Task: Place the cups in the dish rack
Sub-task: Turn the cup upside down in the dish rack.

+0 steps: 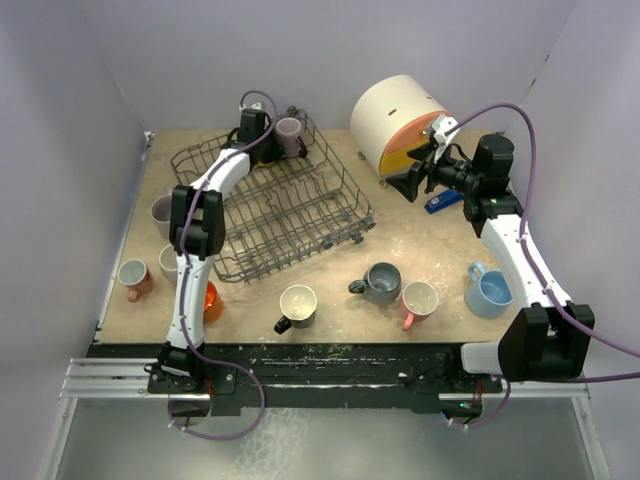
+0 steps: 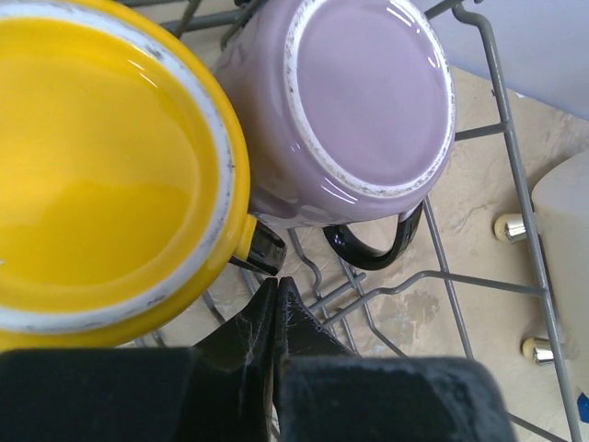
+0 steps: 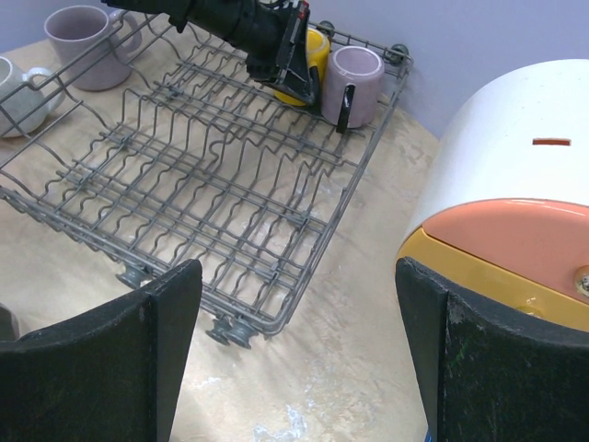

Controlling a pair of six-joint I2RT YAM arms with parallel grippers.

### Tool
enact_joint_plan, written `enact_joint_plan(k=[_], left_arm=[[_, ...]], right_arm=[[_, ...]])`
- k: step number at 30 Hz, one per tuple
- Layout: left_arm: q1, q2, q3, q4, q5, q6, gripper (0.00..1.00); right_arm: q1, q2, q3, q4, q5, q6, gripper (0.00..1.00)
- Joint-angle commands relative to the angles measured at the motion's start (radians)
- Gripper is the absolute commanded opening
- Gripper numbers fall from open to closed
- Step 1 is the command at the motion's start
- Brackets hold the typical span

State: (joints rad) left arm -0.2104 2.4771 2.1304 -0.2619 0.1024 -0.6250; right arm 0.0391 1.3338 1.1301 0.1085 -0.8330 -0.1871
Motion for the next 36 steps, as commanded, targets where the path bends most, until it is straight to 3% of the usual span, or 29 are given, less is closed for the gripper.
enact_joint_plan(k=[1, 11, 28, 36], left_arm=[[-0.001, 0.022, 0.067, 0.004, 0.028, -0.038, 0.0], [-0.001, -0.077, -0.011, 0.015, 0.037, 0.018, 0.0], [-0.001, -0.47, -0.396, 0.162, 0.0, 0.188, 0.0], [-0.001, -0.685, -0.542, 0.122, -0.034, 0.286, 0.01]], right_arm=[[-0.002, -0.033, -0.001, 0.015, -0.035, -0.013, 0.87], [-0.002, -0.04, -0.001, 0.007, -0.046, -0.028, 0.87], [-0.002, -0.054, 0.037, -0.067, -0.083, -0.17, 0.87], [0.001, -0.061, 0.082, -0.184, -0.119, -0.315, 0.87]])
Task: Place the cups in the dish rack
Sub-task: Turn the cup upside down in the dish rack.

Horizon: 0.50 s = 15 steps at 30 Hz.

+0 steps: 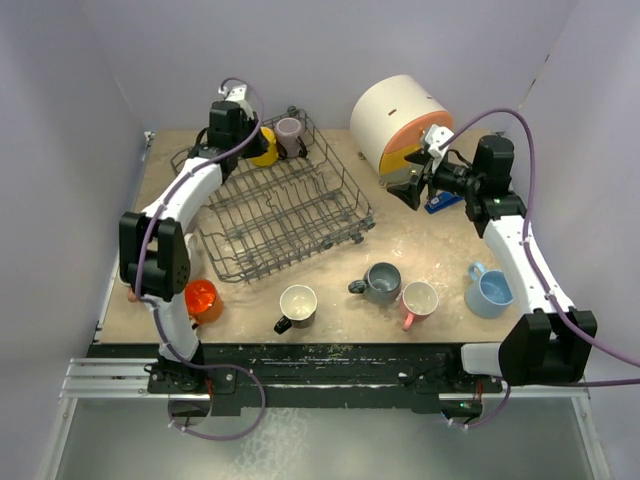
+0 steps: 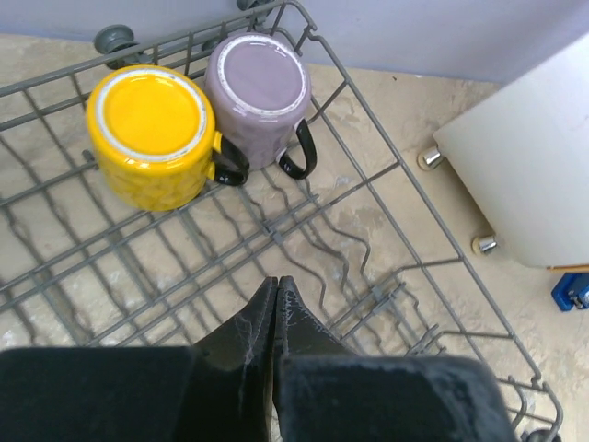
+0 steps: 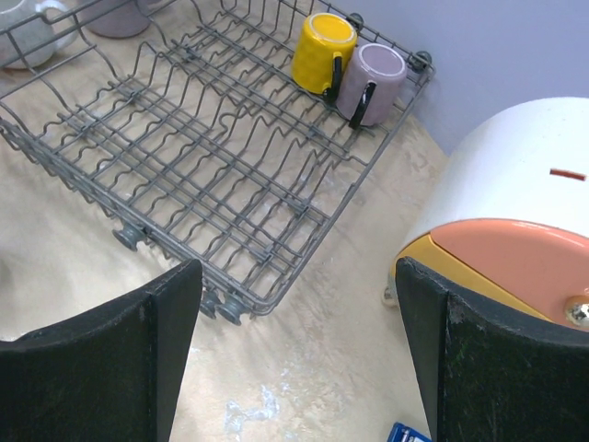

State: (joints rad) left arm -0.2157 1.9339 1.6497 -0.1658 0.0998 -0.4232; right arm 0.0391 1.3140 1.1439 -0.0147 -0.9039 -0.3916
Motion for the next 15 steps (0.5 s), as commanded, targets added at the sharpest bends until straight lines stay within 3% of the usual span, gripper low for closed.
enact_joint_plan(k=[1, 7, 15], left_arm=[[0.004, -0.168, -0.082, 0.023, -0.04, 0.095, 0.02], [0.005, -0.324, -0.202, 0.016, -0.048, 0.136, 0.04], [0.006, -0.482, -0.333, 0.043, -0.054, 0.13, 0.17]], right_arm=[[0.001, -0.041, 0.074, -0.08, -0.053, -0.132, 0.87], [0.01, -0.036, 0.102, -0.169, -0.088, -0.245, 0.87], [0.038, -0.032, 0.129, -0.289, -0.113, -0.39, 0.86]])
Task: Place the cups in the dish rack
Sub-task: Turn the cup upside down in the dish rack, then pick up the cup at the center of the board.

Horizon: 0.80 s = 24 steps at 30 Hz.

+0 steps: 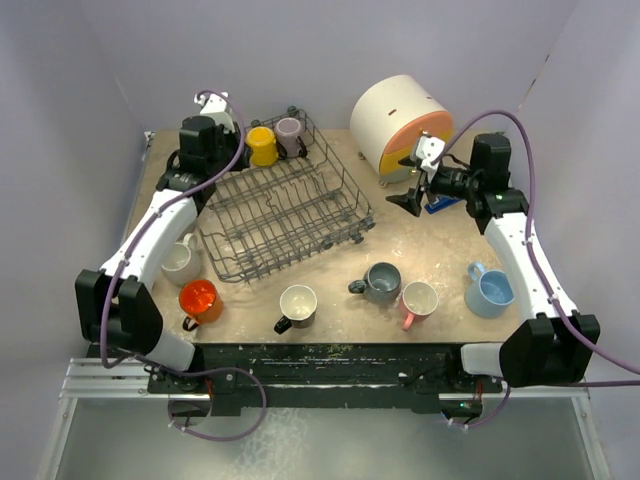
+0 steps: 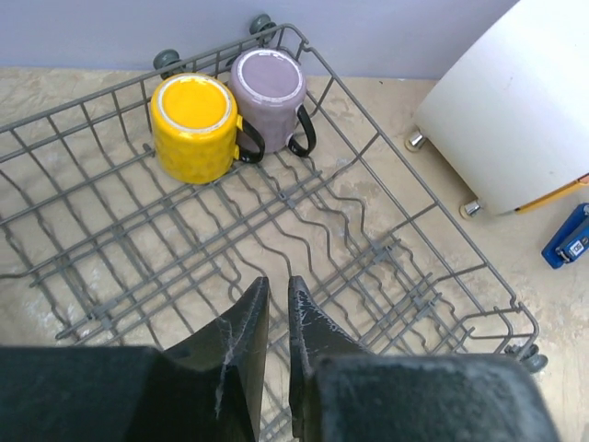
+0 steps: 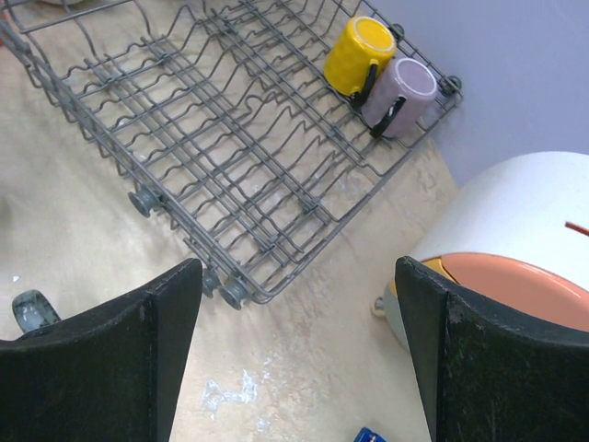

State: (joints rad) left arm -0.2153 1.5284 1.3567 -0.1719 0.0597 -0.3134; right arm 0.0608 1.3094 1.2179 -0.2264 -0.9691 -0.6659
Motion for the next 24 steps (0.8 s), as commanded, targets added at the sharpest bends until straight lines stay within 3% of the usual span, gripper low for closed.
enact_joint_plan(k=[1, 10, 17, 24], left_arm=[[0.005, -0.091, -0.051, 0.052, -0.015, 0.022, 0.2], [0.005, -0.196, -0.139, 0.108, -0.025, 0.012, 0.56], [0.005, -0.248, -0.211, 0.157, -0.087, -0.034, 1.0], [0.005, -0.282, -0.243, 0.149, -0.089, -0.069, 0.99]], right_arm=[[0.021, -0.026, 0.059, -0.097, -0.049, -0.139, 0.86], [0.061, -0.007, 0.098, -0.308, -0.061, -0.373, 0.86], [0.194, 0.07, 0.145, -0.715, 0.056, -0.872, 0.86], [0.334, 0.137, 0.142, -0.848, 0.2, -1.048, 0.87]])
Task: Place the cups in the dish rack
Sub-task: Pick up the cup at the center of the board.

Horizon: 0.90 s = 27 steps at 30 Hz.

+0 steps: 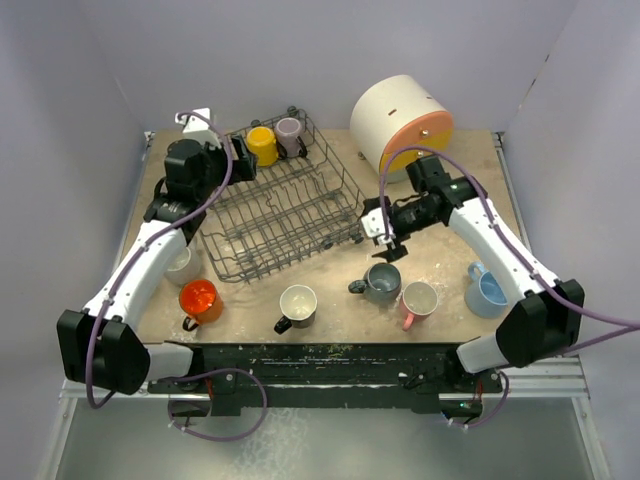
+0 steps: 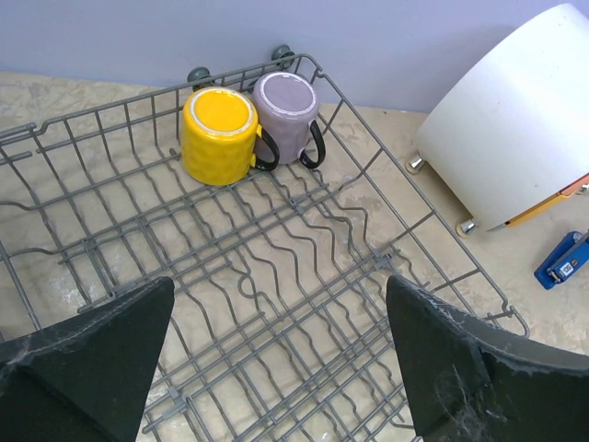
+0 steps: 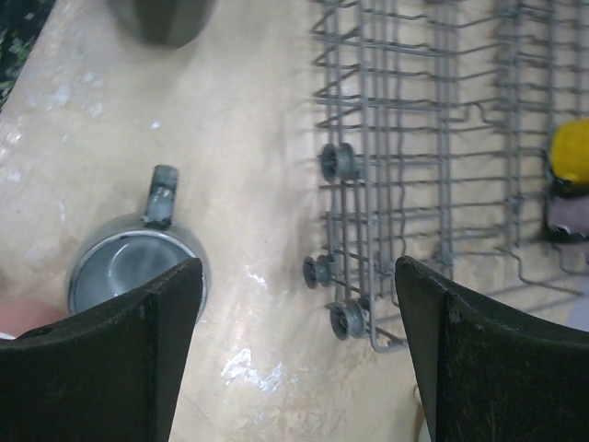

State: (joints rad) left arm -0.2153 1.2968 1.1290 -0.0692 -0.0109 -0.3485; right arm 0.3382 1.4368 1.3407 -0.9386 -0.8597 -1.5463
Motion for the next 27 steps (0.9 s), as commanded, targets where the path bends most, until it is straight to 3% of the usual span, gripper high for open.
enact_joint_plan(k=[1, 6, 14, 27], left_arm=[[0.005, -0.056, -0.023, 0.043, -0.022, -0.041, 0.99], [0.006, -0.102, -0.064, 0.032, -0.038, -0.05, 0.99], [0.005, -0.189, -0.107, -0.044, -0.085, -0.033, 0.99], [0.007, -0.31, -0.176, -0.144, -0.129, -0.035, 0.99]], right_arm=[[0.084, 0.019, 0.01, -0.124, 0.118, -0.152, 0.86], [0.206, 0.105, 0.032, -0.145, 0.207, -0.101, 0.81], [0.351, 0.201, 0.076, -0.137, 0.351, 0.12, 0.71], [0.482, 0.281, 0.002, 0.038, 0.584, 0.54, 0.7]])
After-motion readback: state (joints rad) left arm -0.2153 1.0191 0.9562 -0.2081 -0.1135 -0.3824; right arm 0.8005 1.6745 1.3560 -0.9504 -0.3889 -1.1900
